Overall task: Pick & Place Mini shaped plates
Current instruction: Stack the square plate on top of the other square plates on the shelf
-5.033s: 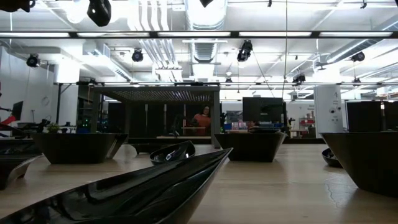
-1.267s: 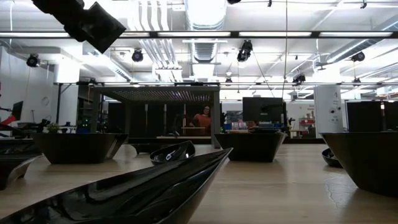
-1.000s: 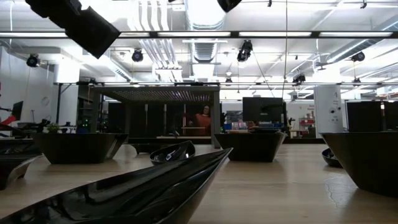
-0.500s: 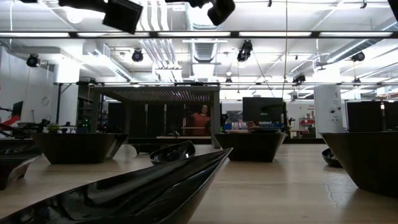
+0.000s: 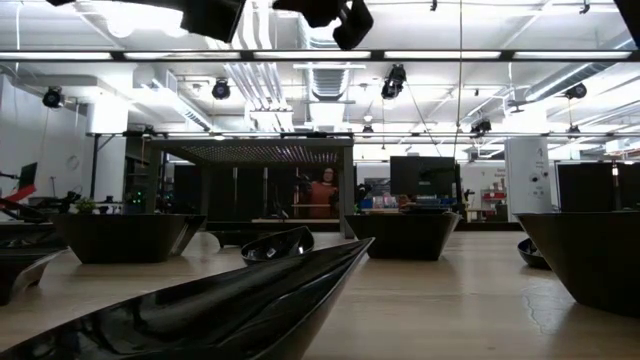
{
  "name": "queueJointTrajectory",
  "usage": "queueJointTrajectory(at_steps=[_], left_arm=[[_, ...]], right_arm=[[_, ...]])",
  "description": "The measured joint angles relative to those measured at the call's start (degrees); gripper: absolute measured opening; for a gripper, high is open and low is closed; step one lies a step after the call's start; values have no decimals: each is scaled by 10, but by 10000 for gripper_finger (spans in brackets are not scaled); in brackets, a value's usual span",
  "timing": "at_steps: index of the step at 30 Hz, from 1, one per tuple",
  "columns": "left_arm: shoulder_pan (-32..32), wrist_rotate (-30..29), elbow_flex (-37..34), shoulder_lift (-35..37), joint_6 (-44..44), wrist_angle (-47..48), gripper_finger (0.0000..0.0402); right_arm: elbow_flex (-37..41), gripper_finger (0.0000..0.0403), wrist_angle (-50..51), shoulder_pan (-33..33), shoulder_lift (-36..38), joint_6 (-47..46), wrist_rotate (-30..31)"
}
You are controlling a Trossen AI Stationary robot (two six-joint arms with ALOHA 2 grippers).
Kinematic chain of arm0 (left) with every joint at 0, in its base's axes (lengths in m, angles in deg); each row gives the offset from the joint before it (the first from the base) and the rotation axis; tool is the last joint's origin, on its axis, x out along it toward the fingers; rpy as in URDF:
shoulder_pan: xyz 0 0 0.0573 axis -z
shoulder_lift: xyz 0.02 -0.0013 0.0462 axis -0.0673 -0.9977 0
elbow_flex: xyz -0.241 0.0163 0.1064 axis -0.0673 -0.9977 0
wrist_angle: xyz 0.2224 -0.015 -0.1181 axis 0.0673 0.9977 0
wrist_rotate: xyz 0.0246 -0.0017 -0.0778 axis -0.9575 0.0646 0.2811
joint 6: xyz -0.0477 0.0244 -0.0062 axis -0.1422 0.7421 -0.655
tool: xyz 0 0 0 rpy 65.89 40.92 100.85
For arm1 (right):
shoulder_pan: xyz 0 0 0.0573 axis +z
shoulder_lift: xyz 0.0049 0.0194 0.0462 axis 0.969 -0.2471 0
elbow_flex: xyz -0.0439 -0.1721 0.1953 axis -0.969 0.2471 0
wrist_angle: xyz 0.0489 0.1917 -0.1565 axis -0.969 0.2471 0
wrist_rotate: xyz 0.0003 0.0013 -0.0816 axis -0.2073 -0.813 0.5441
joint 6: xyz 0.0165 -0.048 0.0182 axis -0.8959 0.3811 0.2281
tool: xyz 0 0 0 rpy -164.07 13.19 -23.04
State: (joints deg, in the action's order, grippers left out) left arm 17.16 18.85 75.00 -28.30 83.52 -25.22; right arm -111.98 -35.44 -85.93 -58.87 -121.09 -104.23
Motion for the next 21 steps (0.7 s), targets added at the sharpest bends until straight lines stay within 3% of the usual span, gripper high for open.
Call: queueJointTrajectory(at_steps=[8, 21], left_arm=[[8, -29, 29, -34, 14, -20, 0], [9, -30, 88, -81, 18, -23, 0]], right_arm=[[0, 127, 5, 1, -1, 0, -1], [0, 127, 7, 15, -1, -3, 0]])
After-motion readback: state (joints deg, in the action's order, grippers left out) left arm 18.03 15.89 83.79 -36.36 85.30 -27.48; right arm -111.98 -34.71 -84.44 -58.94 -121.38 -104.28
